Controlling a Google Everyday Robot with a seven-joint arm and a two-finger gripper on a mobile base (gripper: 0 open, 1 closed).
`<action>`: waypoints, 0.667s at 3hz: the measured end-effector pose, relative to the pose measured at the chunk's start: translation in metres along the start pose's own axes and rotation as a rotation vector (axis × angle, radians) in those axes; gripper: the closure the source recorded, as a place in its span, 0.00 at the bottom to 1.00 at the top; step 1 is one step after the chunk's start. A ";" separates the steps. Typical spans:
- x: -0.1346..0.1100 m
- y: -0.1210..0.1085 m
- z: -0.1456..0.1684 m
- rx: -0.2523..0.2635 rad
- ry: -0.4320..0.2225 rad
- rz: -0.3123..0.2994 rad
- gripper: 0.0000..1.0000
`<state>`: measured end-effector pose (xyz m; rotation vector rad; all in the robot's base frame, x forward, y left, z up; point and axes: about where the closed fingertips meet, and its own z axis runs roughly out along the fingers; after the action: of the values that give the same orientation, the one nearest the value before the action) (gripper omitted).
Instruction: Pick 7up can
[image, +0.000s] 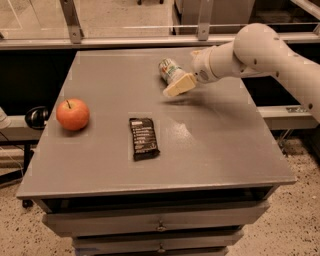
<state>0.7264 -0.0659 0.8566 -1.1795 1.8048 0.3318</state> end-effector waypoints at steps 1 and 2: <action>0.006 -0.008 0.010 -0.007 -0.005 0.065 0.18; 0.010 -0.010 0.019 -0.038 -0.003 0.141 0.43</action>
Offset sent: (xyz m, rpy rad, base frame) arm 0.0233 -0.0021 -0.0218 0.1346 0.1853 -0.0721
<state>0.7437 -0.0644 0.8403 -1.0785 1.8908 0.4509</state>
